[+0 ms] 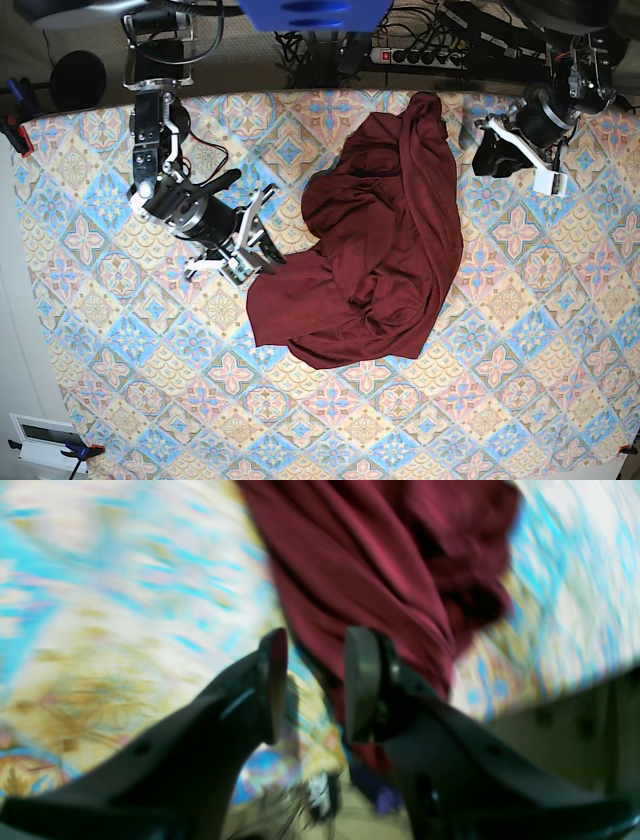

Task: Layout the t-shirt on the table in an organized manner, then fold the t-shirt properly
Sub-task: 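Grasp the shirt with the right gripper and drag it outward to flatten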

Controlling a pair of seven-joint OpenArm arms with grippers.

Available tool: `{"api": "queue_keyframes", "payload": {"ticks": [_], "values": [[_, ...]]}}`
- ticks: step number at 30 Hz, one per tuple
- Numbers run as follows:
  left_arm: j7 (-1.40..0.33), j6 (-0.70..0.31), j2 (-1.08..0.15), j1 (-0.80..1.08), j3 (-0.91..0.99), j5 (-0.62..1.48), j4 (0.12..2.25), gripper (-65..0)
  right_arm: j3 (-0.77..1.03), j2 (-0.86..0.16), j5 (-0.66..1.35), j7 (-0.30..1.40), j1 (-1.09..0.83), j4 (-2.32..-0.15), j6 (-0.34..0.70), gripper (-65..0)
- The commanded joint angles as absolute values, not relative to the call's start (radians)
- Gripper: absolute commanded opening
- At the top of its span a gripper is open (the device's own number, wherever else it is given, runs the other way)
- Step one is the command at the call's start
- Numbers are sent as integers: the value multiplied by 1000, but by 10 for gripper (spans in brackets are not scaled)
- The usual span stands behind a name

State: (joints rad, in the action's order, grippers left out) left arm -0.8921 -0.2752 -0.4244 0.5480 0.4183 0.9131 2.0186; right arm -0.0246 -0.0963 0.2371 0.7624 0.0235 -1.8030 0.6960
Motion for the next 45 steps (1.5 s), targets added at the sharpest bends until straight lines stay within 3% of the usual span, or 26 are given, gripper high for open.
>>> {"api": "queue_keyframes", "payload": {"ticks": [1,8,15,27,33,45], "values": [[-905,-283,-432,550,456,958,2035,-453,-31,-85,252,740,36,-1824,698,-526],[-969,-282,-372,524,653,1044,2032,-453,-44,91,237,740,44,-1745,698,-510],[-969,-282,-363,506,727,1044,2014,-453,-88,153,-8,731,147,-1623,698,-508],[-969,-282,-360,503,723,997,2012,-453,-101,157,-35,708,159,-1592,633,-410],[-969,-282,-360,503,723,990,2012,-453,-134,157,-35,644,163,-1546,621,-402],[-969,-282,-360,506,723,990,2012,-453,-294,157,-27,552,186,-1458,404,-399]]}}
